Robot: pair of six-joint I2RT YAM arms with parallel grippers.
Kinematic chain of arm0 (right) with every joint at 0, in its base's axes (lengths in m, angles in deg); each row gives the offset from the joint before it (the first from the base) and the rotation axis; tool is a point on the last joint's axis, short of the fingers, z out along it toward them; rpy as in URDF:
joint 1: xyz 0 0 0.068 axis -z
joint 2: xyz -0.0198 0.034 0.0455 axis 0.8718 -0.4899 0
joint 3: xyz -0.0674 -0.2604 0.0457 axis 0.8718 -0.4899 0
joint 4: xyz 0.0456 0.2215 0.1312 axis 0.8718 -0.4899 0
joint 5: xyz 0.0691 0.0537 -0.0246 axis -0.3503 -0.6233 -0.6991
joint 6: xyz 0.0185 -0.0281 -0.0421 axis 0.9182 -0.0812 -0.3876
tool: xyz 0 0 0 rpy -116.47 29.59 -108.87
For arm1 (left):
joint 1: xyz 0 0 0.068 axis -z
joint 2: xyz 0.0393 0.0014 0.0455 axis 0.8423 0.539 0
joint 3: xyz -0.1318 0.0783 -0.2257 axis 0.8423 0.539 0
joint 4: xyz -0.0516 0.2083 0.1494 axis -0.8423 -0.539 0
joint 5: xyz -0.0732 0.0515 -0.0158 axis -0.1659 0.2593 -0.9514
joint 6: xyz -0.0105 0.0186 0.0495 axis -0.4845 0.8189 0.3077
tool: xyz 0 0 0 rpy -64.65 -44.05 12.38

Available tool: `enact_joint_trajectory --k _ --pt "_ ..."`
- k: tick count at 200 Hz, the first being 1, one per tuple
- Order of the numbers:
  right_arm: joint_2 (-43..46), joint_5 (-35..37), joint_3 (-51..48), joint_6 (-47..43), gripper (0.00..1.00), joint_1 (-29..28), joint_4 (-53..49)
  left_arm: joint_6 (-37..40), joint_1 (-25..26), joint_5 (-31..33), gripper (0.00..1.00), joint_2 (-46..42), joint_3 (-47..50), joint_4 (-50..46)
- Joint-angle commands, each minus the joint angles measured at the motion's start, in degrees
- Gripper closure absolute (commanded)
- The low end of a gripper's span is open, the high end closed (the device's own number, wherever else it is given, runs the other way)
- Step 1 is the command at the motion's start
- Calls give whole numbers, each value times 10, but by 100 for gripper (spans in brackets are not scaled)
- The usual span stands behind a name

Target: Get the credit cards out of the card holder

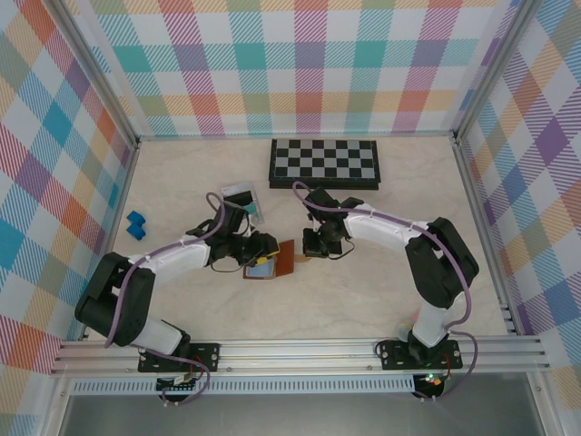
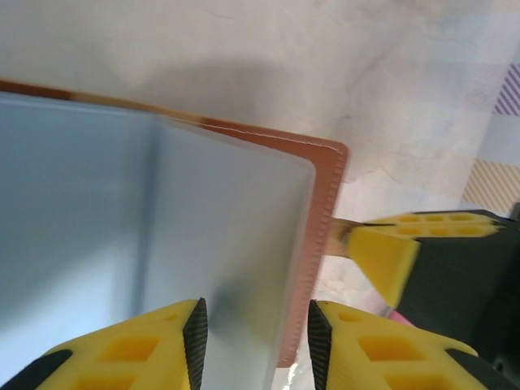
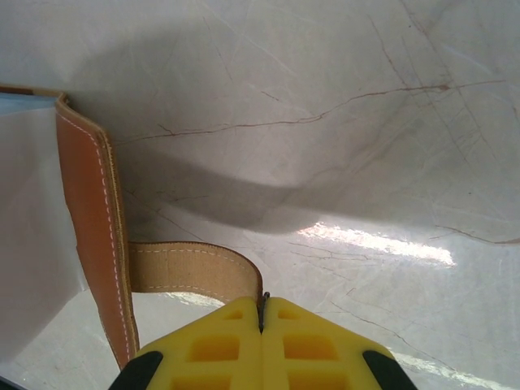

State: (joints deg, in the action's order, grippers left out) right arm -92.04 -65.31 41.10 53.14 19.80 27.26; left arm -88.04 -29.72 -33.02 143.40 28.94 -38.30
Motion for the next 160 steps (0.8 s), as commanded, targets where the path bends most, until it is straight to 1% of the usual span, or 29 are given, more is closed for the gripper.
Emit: enact_joint_trajectory --k 1,13,30,40,68,102,115,129,138,144,160 --pt "-13 -4 -7 10 100 2 9 -9 17 -15 59 27 -21 31" --pt "-11 -5 -9 17 100 2 12 -17 19 7 59 37 -26 28" --pt "15 -17 -28 33 100 2 43 -15 21 14 60 52 -35 33" --pt "32 -21 -38 40 97 2 58 -15 21 17 60 60 -39 35" --pt "67 -5 -52 60 80 2 62 -26 23 19 62 83 -39 53" --pt "125 13 -75 72 66 -2 67 -29 27 25 63 96 -36 53" --pt "132 7 -75 69 62 -7 69 -31 27 26 64 99 -32 54" --pt "127 -5 -69 63 61 -18 74 -32 27 28 67 102 -30 53" --pt "116 -10 -62 62 63 -26 75 -32 26 30 70 105 -29 51" --pt "106 -14 -57 63 66 -32 77 -33 27 32 73 106 -29 49" --pt "77 -23 -43 72 78 -46 84 -33 27 38 79 110 -28 42"
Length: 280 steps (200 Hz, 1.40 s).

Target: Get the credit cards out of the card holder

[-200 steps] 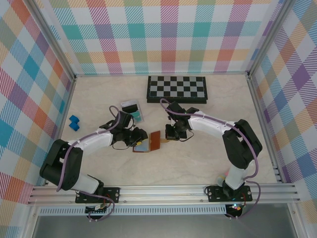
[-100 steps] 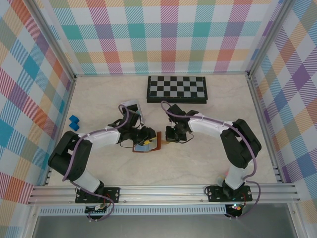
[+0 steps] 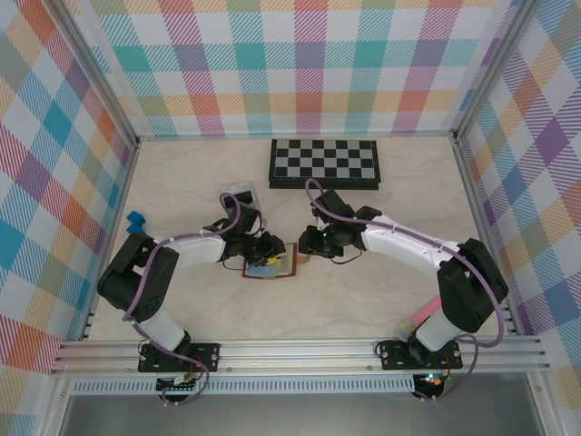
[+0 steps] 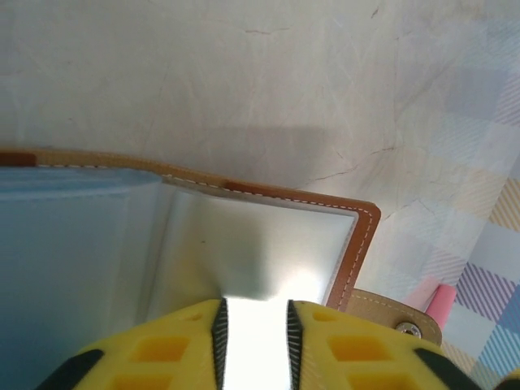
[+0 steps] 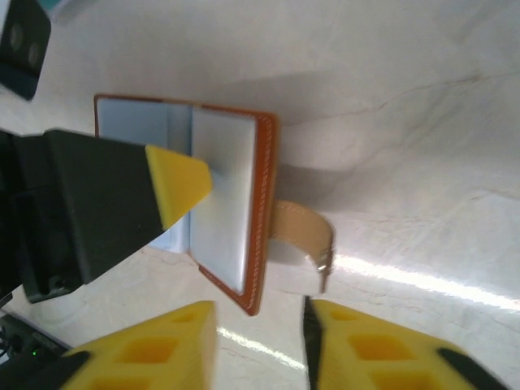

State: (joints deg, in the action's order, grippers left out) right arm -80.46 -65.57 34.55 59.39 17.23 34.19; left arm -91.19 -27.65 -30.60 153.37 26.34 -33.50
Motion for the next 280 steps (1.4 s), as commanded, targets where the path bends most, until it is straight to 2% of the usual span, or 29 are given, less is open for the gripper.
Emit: enact_joint_trajectory --k 1,35,61,86,104,122,146,174,280 --pt "-41 -21 24 11 79 -21 16 -1 6 13 79 10 -2 -6" --pt "-105 -46 48 32 91 -40 47 0 5 22 89 15 -1 -22" --pt "-144 -43 67 37 94 -43 37 -2 6 20 94 6 -8 -42" --pt "-160 -20 67 35 95 -43 17 16 6 44 94 -36 -36 -118" --pt "-167 -6 64 29 95 -42 3 42 0 79 89 -73 -61 -193" --pt "-174 1 63 22 95 -42 -7 64 -13 106 78 -104 -76 -250" --pt "-187 0 69 18 95 -42 -11 82 -42 117 65 -134 -69 -284" --pt "-196 -3 77 14 95 -42 -14 94 -77 98 57 -147 -45 -291" --pt "-204 -8 83 4 96 -42 -18 121 -82 52 56 -89 -43 -275"
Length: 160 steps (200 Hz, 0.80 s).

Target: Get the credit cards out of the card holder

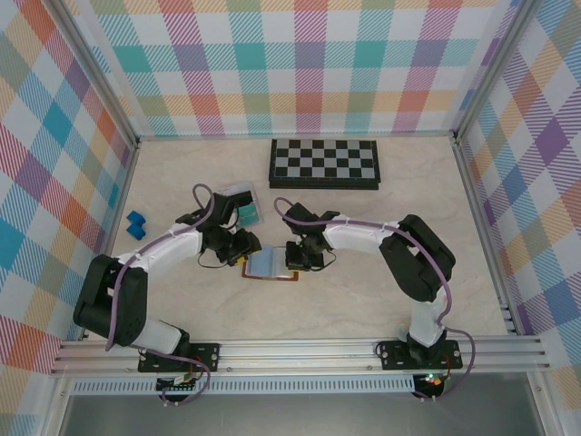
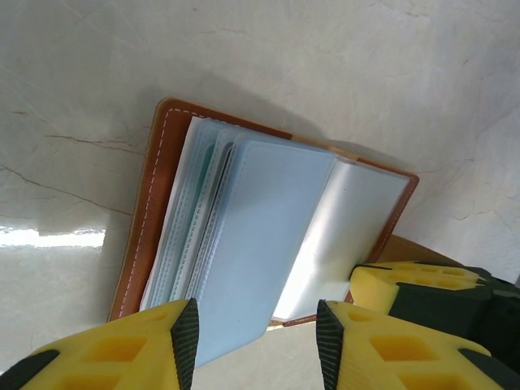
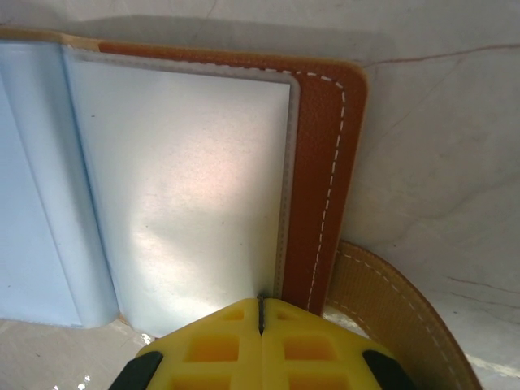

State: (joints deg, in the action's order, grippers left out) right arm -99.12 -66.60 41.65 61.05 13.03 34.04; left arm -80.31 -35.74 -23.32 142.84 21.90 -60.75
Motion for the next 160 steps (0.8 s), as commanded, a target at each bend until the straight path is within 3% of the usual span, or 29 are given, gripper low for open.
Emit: enact_joint_trajectory --k 1,103,160 --pt "-17 2 12 -12 96 0 -17 12 -1 -21 56 17 2 -2" --pt "-32 -3 15 -24 96 0 -24 24 -1 -30 54 62 2 8" --pt "-44 -8 20 -29 97 0 -26 24 -1 -77 56 71 6 35"
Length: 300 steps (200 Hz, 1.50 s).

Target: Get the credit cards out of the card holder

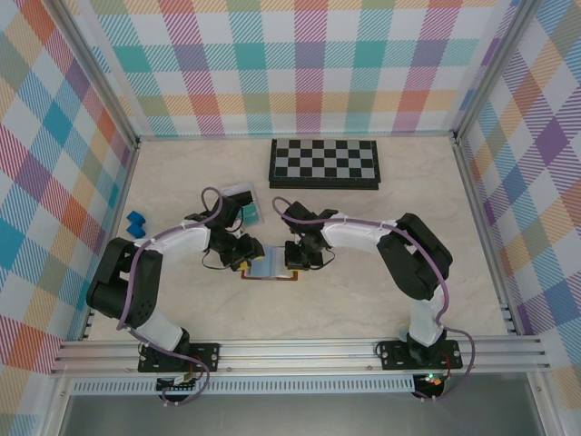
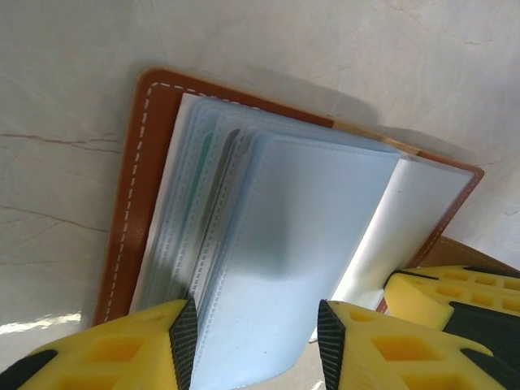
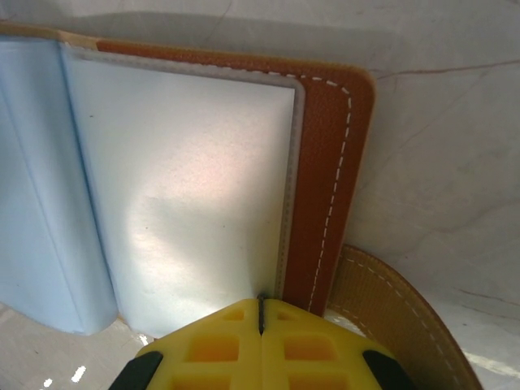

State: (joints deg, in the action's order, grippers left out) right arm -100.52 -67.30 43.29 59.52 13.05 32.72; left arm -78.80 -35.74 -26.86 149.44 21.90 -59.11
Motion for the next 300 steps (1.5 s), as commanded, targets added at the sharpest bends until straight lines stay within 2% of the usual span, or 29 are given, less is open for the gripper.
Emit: enact_joint_trajectory --k 1,95,143,186,219,255,300 --pt "-30 -2 3 -13 97 0 -14 9 -1 -42 56 4 7 19" --pt "-33 -8 4 -14 97 0 -9 -2 -2 -105 61 -8 18 64" --pt "-6 -8 -10 -11 96 0 15 -51 3 -144 49 -5 42 147" --pt "38 -11 -24 1 88 16 24 -96 16 -147 46 12 43 191" --pt "73 -10 -46 8 87 22 37 -112 29 -155 40 27 31 214" --pt "116 -10 -90 20 83 28 77 -143 44 -169 39 42 31 259" --pt "134 -9 -106 24 83 36 85 -150 57 -174 36 44 24 270"
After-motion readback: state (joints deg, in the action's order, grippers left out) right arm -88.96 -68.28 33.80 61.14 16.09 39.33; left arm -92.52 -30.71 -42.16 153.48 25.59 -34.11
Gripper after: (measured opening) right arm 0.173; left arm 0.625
